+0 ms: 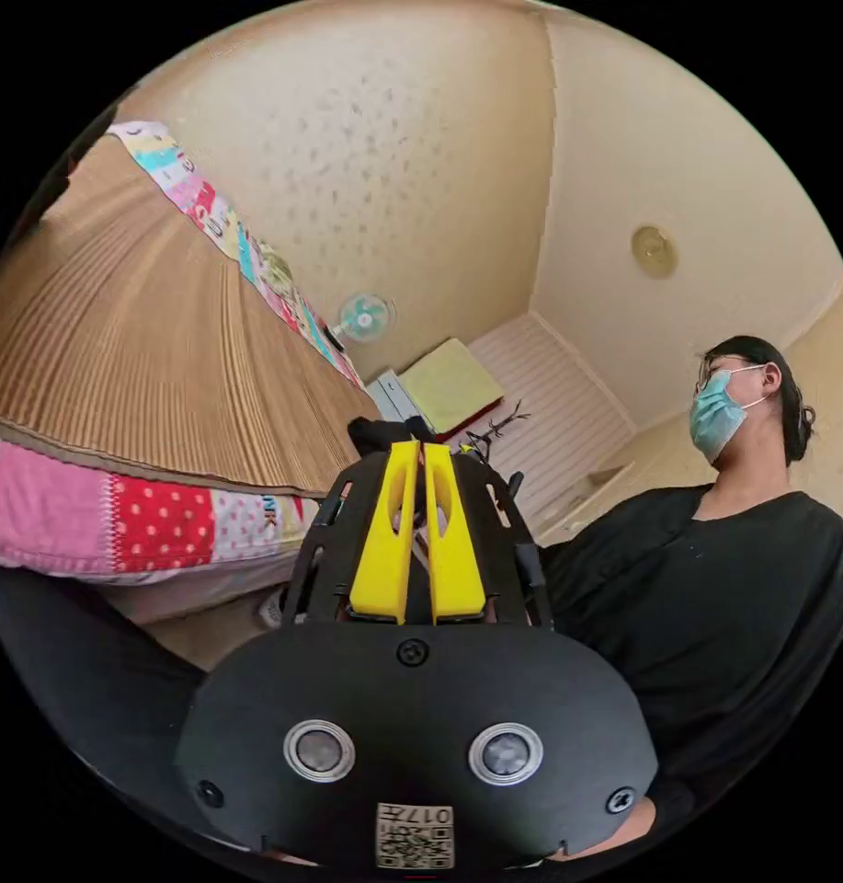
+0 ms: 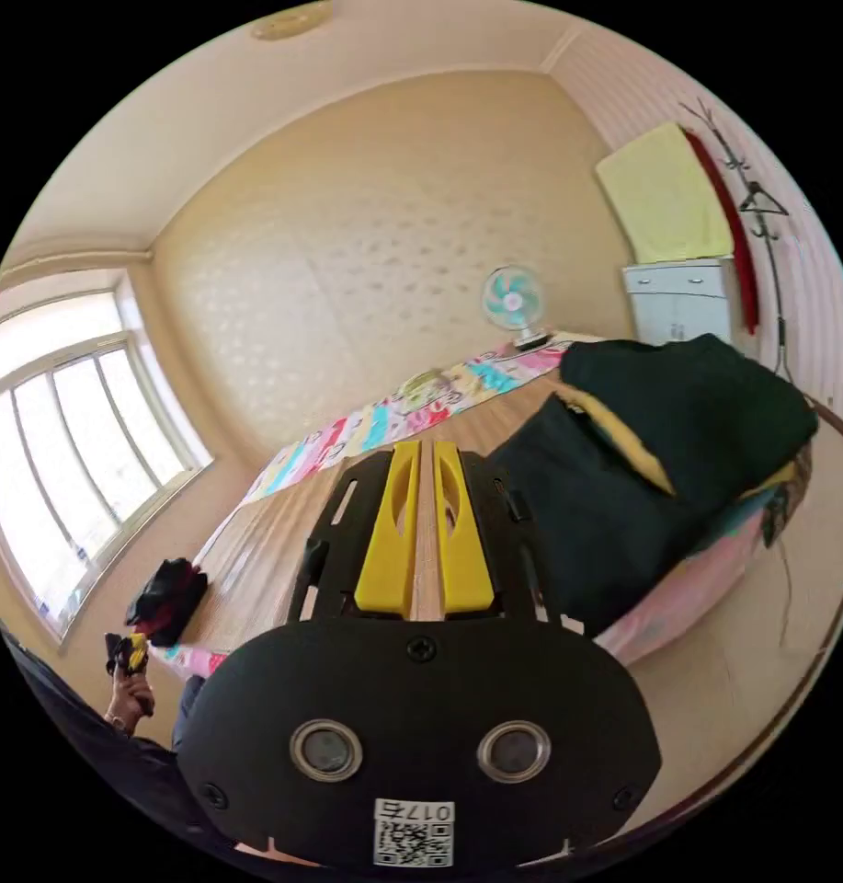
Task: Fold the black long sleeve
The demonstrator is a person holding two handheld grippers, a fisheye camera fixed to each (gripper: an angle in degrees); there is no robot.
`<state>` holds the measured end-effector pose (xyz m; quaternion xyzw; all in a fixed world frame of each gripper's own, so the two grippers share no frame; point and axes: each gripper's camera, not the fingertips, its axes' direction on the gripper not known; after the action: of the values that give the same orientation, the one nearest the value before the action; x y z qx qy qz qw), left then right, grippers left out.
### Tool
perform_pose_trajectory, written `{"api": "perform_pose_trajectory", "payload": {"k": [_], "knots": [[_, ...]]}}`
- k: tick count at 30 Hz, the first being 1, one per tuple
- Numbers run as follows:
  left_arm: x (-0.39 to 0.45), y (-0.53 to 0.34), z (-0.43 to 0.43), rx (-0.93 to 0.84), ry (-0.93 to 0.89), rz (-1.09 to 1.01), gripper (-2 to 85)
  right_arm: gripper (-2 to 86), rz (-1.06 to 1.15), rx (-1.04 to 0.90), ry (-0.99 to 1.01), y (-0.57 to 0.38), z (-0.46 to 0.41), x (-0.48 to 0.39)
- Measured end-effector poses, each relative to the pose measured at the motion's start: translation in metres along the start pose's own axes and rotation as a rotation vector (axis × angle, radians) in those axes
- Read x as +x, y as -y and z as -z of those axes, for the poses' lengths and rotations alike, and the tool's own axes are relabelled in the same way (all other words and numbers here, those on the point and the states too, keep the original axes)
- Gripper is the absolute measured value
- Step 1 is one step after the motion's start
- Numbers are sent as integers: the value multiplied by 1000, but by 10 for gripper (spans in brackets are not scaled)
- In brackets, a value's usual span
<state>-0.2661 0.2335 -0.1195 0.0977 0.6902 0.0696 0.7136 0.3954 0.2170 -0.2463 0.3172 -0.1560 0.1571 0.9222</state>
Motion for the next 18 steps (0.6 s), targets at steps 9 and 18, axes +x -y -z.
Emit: {"api": "perform_pose_trajectory", "payload": {"k": [9, 18], "knots": [[1, -21, -116, -159, -164, 88, -10, 90, -372, -25, -358, 7, 43, 141], [4, -21, -73, -91, -34, 120, -10, 13, -462, -116, -109, 72, -16, 160]]}}
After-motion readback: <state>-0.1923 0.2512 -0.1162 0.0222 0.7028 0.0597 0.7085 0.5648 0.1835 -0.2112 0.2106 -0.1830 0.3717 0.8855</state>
